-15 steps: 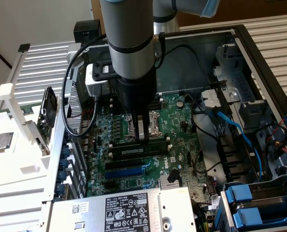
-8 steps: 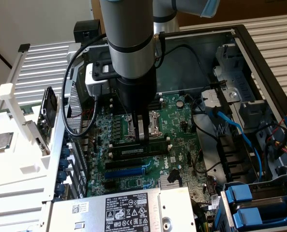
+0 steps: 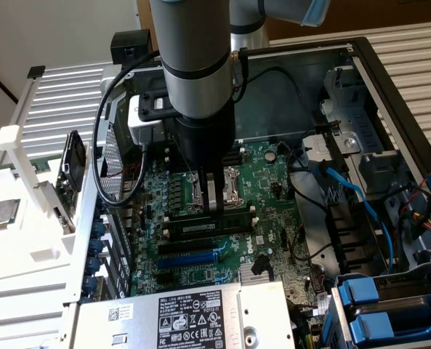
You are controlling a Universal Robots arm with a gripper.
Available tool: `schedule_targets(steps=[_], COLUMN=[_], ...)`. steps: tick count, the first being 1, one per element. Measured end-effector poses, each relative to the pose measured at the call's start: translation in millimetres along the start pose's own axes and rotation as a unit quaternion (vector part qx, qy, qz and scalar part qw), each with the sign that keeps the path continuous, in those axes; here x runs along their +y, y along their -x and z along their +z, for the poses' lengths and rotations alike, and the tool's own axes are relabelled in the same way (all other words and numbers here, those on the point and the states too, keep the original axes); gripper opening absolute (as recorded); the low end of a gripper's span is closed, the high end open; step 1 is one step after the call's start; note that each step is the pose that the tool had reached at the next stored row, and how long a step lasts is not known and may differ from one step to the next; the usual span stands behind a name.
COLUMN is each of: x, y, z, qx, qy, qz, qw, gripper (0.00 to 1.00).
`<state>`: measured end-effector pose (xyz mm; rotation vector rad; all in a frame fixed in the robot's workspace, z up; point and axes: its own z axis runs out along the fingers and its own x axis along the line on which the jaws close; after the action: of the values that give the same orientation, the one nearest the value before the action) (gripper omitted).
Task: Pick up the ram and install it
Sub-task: 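Press down the ram until it locks into place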
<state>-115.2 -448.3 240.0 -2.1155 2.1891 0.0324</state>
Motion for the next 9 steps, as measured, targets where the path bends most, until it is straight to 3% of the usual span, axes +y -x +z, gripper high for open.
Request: schedule_targets(steps=[1, 9], x=[0.0, 0.0], y=[0.0, 0.0], z=[0.0, 0.0], qx=[0.0000, 0.0002], qy=[0.0000, 0.0000], qz=[0.000, 0.000], qw=[1.0000, 1.0000], gripper=[0.11, 0.11])
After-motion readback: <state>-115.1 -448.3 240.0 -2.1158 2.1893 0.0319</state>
